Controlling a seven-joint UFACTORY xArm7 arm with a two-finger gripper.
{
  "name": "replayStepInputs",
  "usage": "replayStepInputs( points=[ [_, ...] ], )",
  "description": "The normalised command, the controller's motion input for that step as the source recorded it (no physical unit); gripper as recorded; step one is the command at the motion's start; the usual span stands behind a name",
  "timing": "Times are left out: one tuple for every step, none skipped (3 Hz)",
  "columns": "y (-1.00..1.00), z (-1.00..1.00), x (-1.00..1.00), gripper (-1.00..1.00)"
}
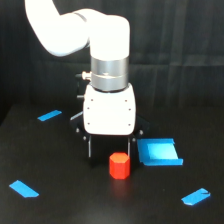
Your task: Pick up the red object from the table
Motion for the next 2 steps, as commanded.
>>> replayStepInputs(
  points=[
    [-0.49,0.02,0.01,1.00],
    [-0.44,-0.08,0.18,0.96]
  ],
)
